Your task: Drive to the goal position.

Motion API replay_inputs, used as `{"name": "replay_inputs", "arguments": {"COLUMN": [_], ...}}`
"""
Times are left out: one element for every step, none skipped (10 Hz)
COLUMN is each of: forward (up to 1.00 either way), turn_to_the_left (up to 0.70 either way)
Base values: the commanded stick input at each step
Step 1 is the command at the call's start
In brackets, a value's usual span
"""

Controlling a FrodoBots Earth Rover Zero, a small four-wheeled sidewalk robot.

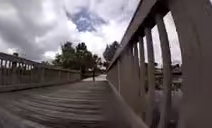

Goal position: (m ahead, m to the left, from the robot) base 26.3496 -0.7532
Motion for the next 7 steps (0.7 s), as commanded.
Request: {"name": "replay_inputs", "arguments": {"forward": [0.40, 0.40, 0.40, 0.40, 0.40, 0.40, 0.40], "turn_to_the_left": [0.24, 0.24, 0.24, 0.24, 0.02, 0.02, 0.02]}}
